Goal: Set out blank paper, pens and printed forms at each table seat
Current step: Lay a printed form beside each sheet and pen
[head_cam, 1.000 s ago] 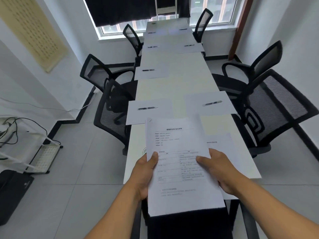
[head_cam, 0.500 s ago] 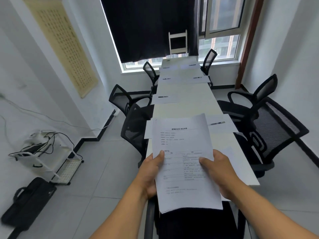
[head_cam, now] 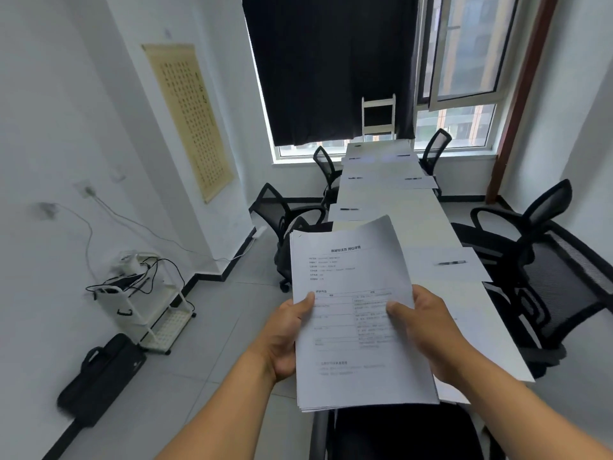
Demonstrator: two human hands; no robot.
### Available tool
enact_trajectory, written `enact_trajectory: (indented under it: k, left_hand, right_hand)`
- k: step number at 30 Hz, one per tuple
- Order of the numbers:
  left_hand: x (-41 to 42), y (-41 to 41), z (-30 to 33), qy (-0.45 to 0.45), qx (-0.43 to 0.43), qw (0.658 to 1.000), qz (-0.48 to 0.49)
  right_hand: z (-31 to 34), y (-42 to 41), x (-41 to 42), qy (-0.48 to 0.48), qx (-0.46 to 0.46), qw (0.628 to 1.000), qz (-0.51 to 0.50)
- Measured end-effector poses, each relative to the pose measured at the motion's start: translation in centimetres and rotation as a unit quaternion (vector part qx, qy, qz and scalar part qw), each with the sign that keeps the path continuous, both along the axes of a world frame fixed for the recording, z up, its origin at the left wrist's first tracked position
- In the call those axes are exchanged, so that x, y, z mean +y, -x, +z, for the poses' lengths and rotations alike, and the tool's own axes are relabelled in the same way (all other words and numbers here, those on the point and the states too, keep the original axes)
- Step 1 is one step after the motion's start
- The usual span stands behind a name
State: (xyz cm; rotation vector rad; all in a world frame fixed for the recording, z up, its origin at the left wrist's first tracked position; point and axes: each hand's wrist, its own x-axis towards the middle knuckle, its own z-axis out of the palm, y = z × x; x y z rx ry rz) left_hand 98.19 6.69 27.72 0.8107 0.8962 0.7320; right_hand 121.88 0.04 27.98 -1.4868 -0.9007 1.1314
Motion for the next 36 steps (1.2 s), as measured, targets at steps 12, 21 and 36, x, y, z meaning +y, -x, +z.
enact_trajectory:
  k: [12, 21, 36]
  left_hand:
    - [12.2, 18.0, -1.6, 0.000, 0.008, 1.000, 0.012]
    - [21.0, 26.5, -2.0, 0.014, 0.001, 0.999, -0.044]
    - [43.4, 22.3, -1.9, -0.014, 0.067, 0.996, -0.063]
  right_hand:
    - [-1.7, 18.2, 12.3, -0.011, -0.029, 0.999, -0.016]
    - [-3.0, 27.1, 19.1, 0.016, -0.022, 0.997, -0.073]
    - [-5.2, 24.1, 40.5, 0.003, 0.007, 0.993, -0.120]
